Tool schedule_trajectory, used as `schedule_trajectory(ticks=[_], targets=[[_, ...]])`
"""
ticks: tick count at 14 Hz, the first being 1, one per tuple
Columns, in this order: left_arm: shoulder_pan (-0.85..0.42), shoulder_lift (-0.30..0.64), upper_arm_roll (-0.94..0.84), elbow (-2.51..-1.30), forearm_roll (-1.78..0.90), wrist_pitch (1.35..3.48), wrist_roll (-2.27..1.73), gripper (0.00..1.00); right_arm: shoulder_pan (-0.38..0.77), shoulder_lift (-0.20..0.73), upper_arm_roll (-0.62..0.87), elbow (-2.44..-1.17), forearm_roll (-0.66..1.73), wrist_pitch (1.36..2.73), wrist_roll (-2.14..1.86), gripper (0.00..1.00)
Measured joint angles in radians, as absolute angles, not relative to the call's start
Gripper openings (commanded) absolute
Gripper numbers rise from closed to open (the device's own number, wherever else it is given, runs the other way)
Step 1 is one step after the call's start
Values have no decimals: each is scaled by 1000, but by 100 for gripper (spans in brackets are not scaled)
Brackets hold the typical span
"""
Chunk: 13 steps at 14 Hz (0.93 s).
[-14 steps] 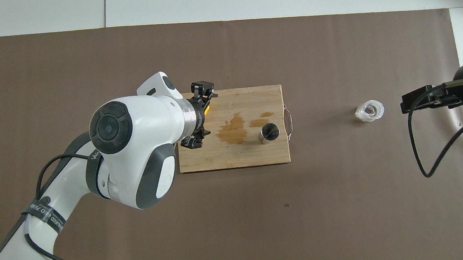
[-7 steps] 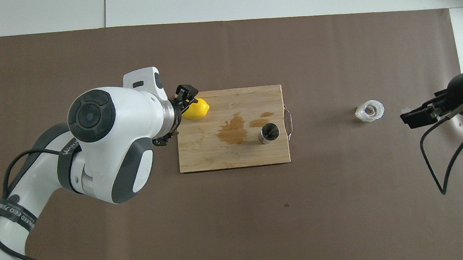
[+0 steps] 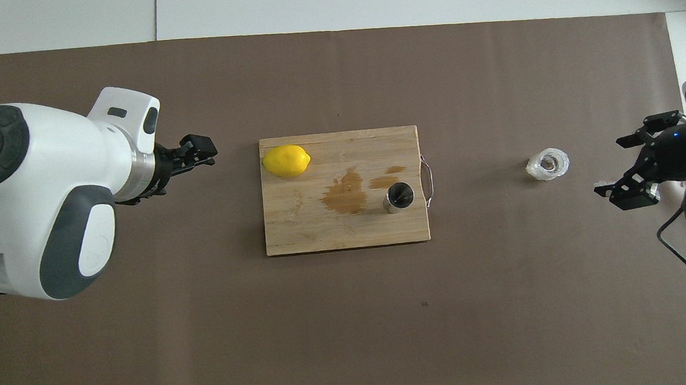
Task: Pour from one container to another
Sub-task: 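Retract the left gripper while the right gripper opens toward the glass, then close the right gripper around the small clear glass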
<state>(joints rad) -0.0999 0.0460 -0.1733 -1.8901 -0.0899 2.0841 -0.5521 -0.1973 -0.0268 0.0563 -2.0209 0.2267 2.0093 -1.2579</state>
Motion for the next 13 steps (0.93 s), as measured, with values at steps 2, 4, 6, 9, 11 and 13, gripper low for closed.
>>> schedule_trajectory(ticks=[2,4,6,9,11,13], targets=[[-33,22,-171,-1890,-90,2045,-376,100,-223,33,56,-2025,302,2030,-1442,100],[8,9,-170,-1888,-74,2005,-258,100,-252,93,56,-2026,367,2059,-1608,100],[16,7,-171,-1868,3,1952,-207,100,-268,135,56,-2025,409,2066,-1718,100],[16,7,-177,-1820,39,1882,-185,100,-283,173,56,-2023,428,2086,-1840,100],[16,7,-177,-1811,40,1872,-184,100,-291,201,56,-2015,469,2102,-1933,100],[19,5,-176,-1810,41,1871,-184,100,-298,231,55,-1991,476,2110,-1992,100]])
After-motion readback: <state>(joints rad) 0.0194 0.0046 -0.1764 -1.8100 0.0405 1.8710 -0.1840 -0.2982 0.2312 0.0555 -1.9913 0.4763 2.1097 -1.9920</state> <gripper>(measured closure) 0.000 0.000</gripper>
